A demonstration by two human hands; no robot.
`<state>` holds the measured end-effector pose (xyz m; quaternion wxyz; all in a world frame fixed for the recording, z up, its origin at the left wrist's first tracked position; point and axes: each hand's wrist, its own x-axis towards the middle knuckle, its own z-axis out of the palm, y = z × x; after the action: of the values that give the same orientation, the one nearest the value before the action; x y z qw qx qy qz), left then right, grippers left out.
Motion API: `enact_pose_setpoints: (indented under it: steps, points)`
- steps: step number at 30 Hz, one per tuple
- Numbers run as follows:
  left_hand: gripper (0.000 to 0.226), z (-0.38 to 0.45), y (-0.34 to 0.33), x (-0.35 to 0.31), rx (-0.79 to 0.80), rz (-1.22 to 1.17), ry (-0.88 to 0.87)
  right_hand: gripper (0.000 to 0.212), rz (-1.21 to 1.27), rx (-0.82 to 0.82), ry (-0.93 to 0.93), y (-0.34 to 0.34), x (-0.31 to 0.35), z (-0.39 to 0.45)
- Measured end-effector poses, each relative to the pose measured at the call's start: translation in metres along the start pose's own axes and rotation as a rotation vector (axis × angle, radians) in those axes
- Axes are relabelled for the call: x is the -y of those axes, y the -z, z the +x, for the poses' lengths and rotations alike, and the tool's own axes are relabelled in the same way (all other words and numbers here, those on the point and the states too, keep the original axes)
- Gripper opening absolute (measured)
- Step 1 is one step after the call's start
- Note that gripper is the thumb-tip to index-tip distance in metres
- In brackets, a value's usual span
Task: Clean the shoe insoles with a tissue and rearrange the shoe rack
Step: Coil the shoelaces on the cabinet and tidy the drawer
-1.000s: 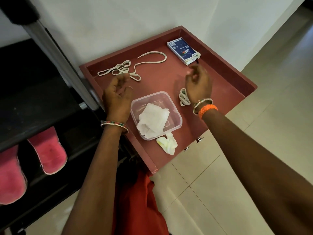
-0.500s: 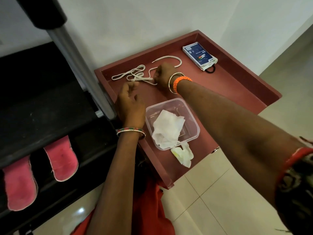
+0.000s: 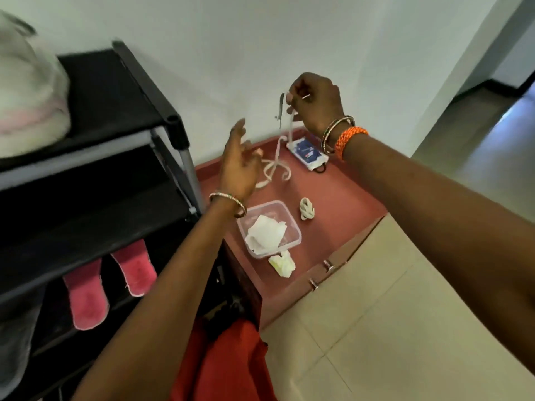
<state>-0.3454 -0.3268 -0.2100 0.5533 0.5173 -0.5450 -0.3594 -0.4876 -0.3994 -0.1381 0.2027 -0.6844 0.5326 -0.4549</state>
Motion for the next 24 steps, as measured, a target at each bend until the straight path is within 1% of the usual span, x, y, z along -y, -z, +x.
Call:
enact_pose_setpoints:
  steps: [2,3,4,5,6,7,8,9,11,12,13,14,16,17,18,19,20,22,24]
  points:
    - [0.065,0.012,-0.004,-0.044,0.084,0.023,-0.066,0.026,0.132,-0.02,0.071,0.028,0.041,-0.003]
    - [0.063,0.018,-0.006,-0.066,0.114,0.066,-0.125,0.027,0.189,-0.03,0.112,0.042,0.062,-0.003]
    - [0.055,0.022,-0.007,-0.085,0.121,0.108,-0.183,0.027,0.245,-0.048,0.141,0.054,0.08,-0.004]
    - [0.039,0.024,-0.008,-0.106,0.117,0.131,-0.246,0.027,0.29,-0.087,0.165,0.067,0.098,-0.006]
    - [0.02,0.023,-0.007,-0.125,0.101,0.131,-0.281,0.027,0.321,-0.153,0.178,0.077,0.111,-0.01]
    - [0.01,0.021,-0.005,-0.142,0.091,0.094,-0.301,0.026,0.352,-0.248,0.189,0.088,0.122,-0.014]
    - [0.015,0.017,-0.002,-0.156,0.102,0.029,-0.297,0.023,0.396,-0.351,0.189,0.098,0.129,-0.018]
    - [0.019,0.01,0.002,-0.165,0.144,-0.061,-0.255,0.02,0.45,-0.439,0.182,0.107,0.134,-0.021]
    - [0.017,-0.012,0.007,-0.179,0.284,-0.223,-0.153,0.018,0.517,-0.566,0.134,0.125,0.14,-0.034]
    - [0.013,-0.026,0.007,-0.185,0.354,-0.238,-0.099,0.019,0.524,-0.578,0.095,0.134,0.142,-0.044]
    - [0.013,-0.037,0.004,-0.189,0.407,-0.213,-0.063,0.021,0.515,-0.538,0.055,0.139,0.146,-0.055]
    - [0.022,-0.046,0.0,-0.193,0.435,-0.186,-0.046,0.023,0.496,-0.456,0.029,0.14,0.149,-0.065]
    - [0.04,-0.063,-0.006,-0.207,0.412,-0.134,-0.072,0.018,0.414,-0.273,0.022,0.138,0.16,-0.091]
    - [0.04,-0.068,-0.008,-0.213,0.382,-0.117,-0.099,0.012,0.373,-0.214,0.035,0.137,0.165,-0.102]
    - [0.032,-0.071,-0.008,-0.219,0.358,-0.086,-0.136,0.006,0.36,-0.185,0.045,0.137,0.169,-0.11]
    - [0.016,-0.073,-0.007,-0.222,0.349,-0.04,-0.172,0.003,0.376,-0.174,0.037,0.138,0.172,-0.115]
    - [0.008,-0.075,-0.004,-0.223,0.357,-0.006,-0.204,0.004,0.404,-0.175,0.011,0.142,0.175,-0.119]
    - [0.026,-0.076,0.002,-0.216,0.395,0.033,-0.237,0.013,0.472,-0.198,-0.071,0.15,0.178,-0.124]
    - [0.033,-0.077,0.012,-0.202,0.399,0.111,-0.233,0.021,0.581,-0.299,-0.118,0.158,0.18,-0.127]
